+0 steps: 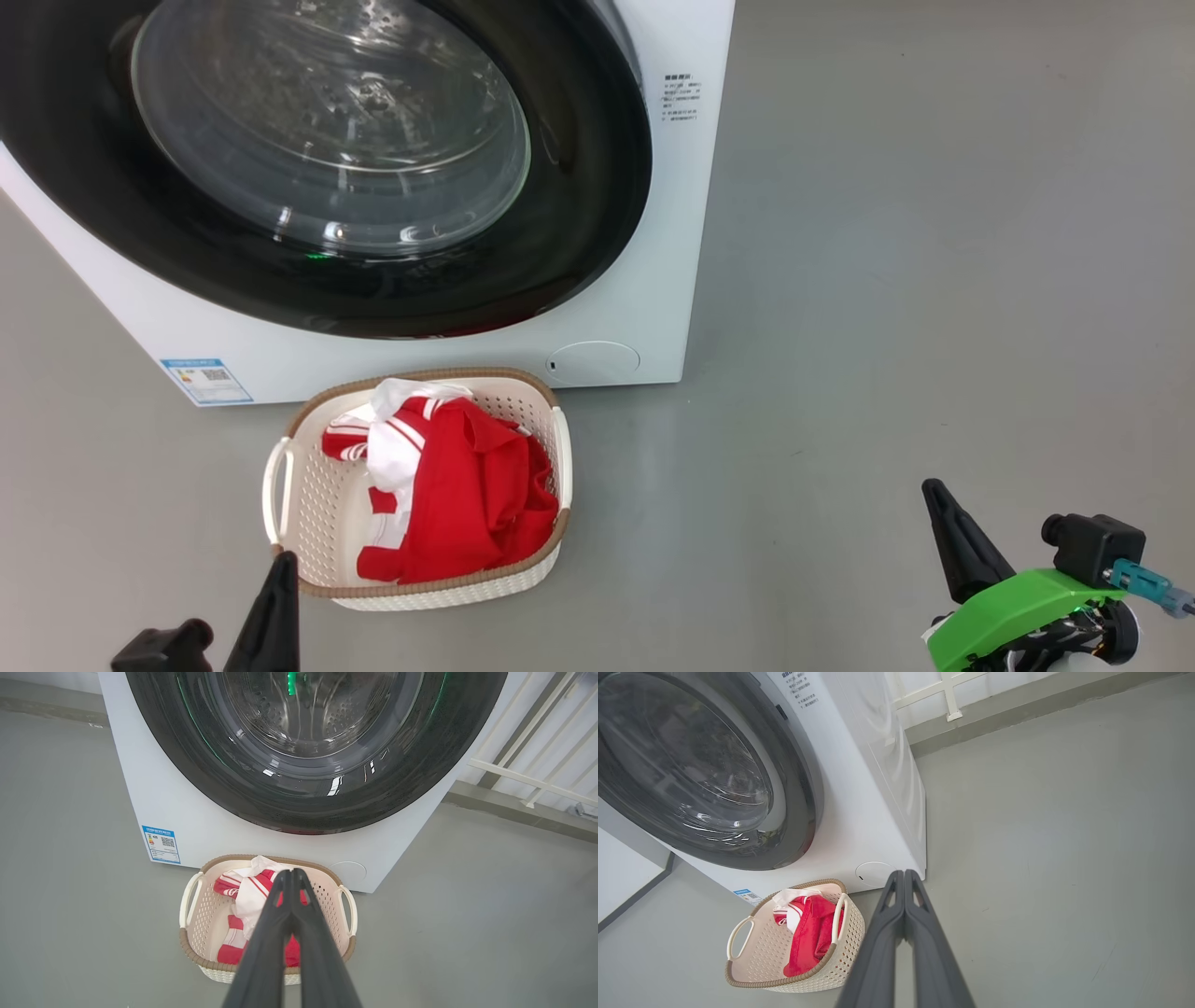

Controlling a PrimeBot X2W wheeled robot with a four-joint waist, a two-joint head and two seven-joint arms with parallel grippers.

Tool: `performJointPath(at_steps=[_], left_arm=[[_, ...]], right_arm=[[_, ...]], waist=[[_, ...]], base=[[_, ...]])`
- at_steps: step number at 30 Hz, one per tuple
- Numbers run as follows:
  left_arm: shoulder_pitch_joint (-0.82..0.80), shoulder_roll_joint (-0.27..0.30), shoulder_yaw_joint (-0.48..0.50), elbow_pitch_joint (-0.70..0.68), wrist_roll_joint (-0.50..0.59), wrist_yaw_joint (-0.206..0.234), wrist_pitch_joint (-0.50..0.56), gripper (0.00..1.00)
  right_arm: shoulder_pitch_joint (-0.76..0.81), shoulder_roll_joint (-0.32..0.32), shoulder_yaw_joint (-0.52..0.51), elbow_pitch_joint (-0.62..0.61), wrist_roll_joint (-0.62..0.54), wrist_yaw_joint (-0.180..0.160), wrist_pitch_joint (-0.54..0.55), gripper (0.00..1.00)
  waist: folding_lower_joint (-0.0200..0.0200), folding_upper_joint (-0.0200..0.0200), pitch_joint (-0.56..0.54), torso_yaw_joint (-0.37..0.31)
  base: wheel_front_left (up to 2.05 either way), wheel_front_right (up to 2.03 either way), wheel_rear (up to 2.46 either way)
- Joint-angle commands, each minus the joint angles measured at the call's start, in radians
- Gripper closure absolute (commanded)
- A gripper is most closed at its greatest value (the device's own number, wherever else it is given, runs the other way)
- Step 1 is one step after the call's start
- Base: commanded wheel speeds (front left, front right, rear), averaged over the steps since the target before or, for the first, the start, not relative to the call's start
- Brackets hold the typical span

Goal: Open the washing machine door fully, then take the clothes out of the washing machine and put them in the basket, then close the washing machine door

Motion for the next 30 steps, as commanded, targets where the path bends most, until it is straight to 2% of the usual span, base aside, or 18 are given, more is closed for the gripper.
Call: performJointPath(at_steps=[1, 30], left_arm=[[-0.022, 0.011, 0.014, -0.027, -0.027, 0.000, 0.003, 1.00], [-0.035, 0.001, 0.055, -0.045, -0.328, -0.001, 0.083, 1.00]], right_arm=[[-0.016, -0.009, -0.011, -0.030, 0.025, 0.000, 0.005, 1.00], [0.001, 0.029, -0.062, -0.078, 0.278, 0.000, 0.088, 1.00]], waist=[[-0.0001, 0.0000, -0.001, 0.000], [-0.0002, 0.0000, -0.022, 0.003]], base=[[0.00, 0.00, 0.00], [0.00, 0.00, 0.00]])
